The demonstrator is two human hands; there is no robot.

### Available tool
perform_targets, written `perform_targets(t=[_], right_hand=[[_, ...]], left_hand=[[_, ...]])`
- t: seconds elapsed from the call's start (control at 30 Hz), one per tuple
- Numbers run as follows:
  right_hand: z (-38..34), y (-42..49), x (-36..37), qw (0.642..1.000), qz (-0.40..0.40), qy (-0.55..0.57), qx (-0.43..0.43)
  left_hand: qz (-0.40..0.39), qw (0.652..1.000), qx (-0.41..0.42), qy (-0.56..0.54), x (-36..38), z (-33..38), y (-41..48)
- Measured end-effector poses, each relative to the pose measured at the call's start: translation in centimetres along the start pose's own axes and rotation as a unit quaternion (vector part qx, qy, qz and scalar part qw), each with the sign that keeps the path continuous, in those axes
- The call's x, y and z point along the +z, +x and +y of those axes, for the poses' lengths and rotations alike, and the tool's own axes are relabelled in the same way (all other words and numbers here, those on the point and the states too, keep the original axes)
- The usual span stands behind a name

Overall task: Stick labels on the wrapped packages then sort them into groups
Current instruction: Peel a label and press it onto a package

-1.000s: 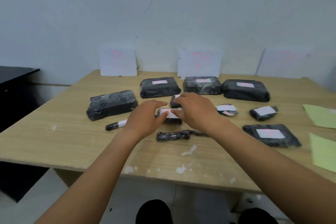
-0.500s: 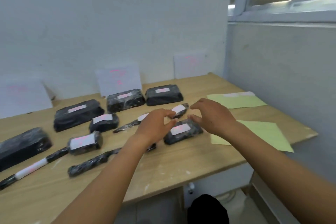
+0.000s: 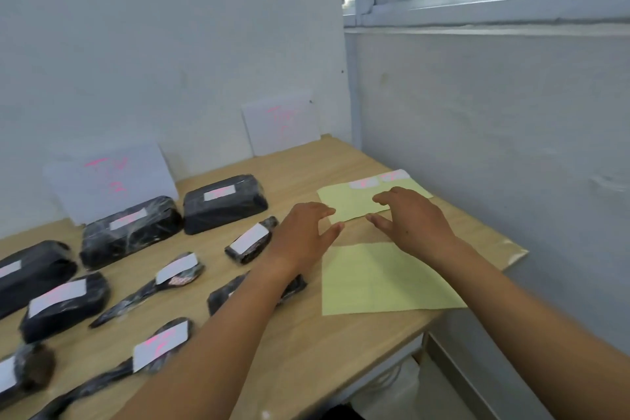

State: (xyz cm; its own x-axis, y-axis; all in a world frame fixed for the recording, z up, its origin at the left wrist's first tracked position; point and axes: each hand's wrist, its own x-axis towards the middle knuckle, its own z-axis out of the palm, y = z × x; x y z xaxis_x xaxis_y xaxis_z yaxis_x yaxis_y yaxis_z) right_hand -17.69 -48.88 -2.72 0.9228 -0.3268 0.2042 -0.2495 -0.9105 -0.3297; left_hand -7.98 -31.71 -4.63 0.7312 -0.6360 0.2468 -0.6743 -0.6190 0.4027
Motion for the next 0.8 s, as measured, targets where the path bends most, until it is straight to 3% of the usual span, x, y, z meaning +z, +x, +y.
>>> perform_targets(t=[0.23, 0.47, 0.67, 0.8], right_hand=[[3.1, 5.4, 1.9, 0.998, 0.011, 0.038, 0.042], [3.3, 10.2, 5.4, 0.999, 0.001, 0.040, 0.009], [2.9, 13.2, 6.8, 0.999, 0.016, 0.030, 0.014], [2.7, 14.1, 7.2, 0.999, 0.018, 0.021, 0.018]], left_hand=[[-0.021, 0.999, -0.025, -0.003, 3.9, -0.2, 6.1], [-0.046, 0.999, 0.000, -0.002, 6.0, -1.5, 10.1], [-0.005, 0.999, -0.008, -0.037, 7.2, -2.7, 11.6], [0.045, 0.987, -0.074, -0.132, 7.4, -2.5, 12.4]])
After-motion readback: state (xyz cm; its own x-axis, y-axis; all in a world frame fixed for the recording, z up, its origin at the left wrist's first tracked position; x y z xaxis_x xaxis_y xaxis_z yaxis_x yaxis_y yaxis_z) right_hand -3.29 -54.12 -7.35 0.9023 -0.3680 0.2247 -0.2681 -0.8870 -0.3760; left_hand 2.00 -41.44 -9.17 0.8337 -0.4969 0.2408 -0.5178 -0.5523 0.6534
